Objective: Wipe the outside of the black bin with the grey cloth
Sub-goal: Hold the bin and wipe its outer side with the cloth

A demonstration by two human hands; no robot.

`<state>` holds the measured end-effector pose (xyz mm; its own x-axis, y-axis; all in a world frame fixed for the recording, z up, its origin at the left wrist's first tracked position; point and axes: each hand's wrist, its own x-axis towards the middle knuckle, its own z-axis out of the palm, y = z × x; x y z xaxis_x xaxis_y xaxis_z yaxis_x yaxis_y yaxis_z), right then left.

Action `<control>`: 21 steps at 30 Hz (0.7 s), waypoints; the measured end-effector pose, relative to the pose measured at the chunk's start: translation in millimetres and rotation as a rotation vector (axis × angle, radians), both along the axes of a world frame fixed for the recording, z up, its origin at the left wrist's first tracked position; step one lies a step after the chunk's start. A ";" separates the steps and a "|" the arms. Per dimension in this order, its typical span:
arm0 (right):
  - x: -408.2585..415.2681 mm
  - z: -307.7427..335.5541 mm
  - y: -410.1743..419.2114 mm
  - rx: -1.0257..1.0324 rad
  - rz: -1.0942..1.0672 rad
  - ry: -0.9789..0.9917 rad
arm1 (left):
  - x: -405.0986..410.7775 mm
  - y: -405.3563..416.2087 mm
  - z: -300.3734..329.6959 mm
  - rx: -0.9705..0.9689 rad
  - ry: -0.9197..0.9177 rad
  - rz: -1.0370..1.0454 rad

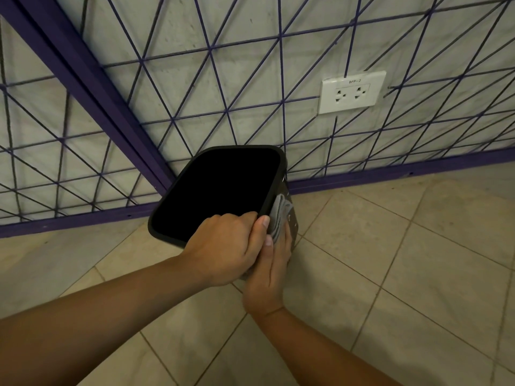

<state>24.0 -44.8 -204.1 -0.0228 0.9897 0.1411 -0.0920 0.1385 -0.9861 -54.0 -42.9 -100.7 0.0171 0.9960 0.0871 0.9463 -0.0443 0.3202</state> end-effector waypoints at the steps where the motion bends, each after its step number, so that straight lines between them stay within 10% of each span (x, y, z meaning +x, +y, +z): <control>1: 0.5 -6.7 -3.1 0.007 -0.001 -0.024 | -0.2 -0.2 0.5 0.002 0.005 0.006; 21: 1.3 -26.1 -11.0 -0.096 -0.005 -0.091 | -1.9 -0.3 -1.1 0.032 0.057 0.018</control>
<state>25.2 -55.7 -230.1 -0.0259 0.9987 0.0437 -0.0013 0.0437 -0.9990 -55.9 -43.2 -101.8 0.0050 0.9930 0.1181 0.9637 -0.0363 0.2644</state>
